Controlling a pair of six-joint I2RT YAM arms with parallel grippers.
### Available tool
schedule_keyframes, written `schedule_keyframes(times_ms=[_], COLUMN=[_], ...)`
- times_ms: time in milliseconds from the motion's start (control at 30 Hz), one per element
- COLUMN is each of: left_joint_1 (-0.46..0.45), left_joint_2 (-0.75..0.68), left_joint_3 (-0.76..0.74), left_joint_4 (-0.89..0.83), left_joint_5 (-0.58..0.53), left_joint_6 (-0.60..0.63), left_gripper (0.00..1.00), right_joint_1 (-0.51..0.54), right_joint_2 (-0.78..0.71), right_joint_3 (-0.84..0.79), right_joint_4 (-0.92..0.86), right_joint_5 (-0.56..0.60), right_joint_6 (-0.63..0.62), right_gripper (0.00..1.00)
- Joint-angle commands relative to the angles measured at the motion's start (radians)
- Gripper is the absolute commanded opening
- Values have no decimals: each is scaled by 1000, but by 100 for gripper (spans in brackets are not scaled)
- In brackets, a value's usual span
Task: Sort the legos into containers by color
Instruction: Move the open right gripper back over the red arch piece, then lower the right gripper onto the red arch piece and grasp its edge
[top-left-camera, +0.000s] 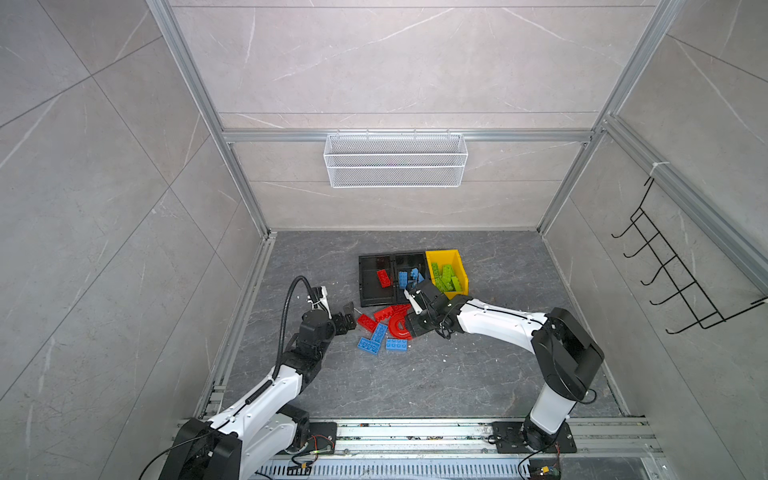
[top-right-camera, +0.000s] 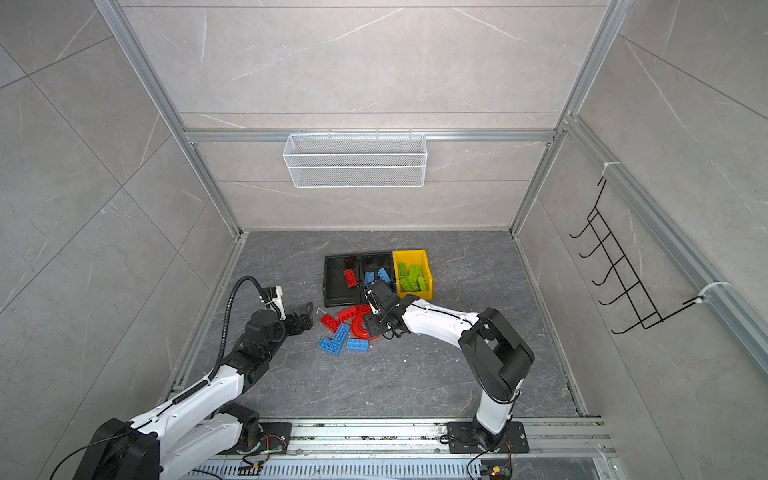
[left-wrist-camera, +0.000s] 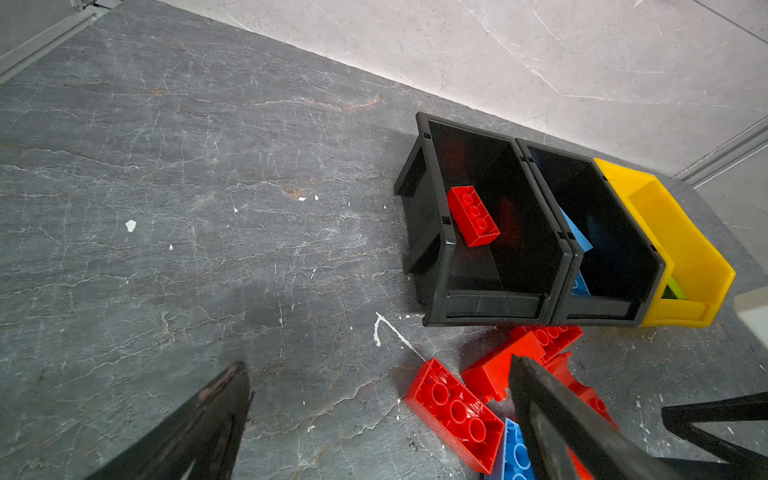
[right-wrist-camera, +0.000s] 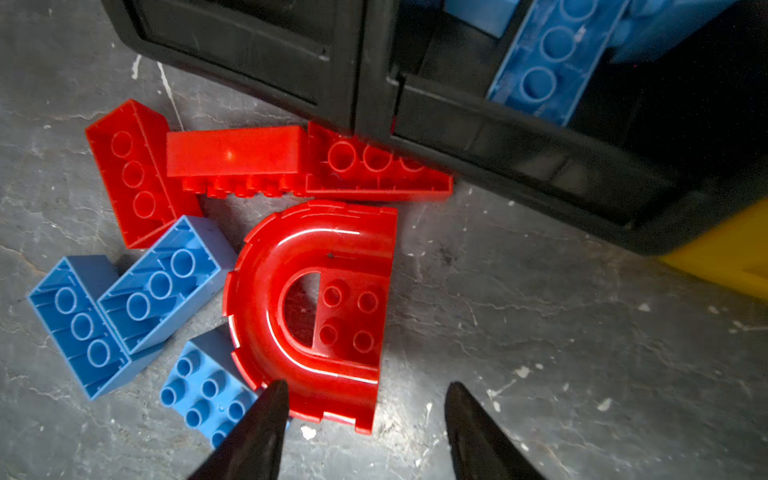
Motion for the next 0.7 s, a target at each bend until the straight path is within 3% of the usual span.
schedule_keyframes(times_ms=[0, 233, 667], left_joint_1=[-1, -1, -1], left_joint_2=[-11, -16, -48], left_joint_3=[16, 15, 13], left_joint_4=[8, 3, -11], left_joint_5=[-9, -15, -24], left_joint_6=[11, 11, 12], left_gripper=[100, 100, 100], right_joint_1=[7, 9, 10], right_joint_2=[40, 116, 178], right_joint_3=[47, 100, 123], right_joint_4=[15, 24, 7], right_joint_5=[13, 11, 72], right_joint_6=[5, -6, -14], right_gripper=[62, 62, 47])
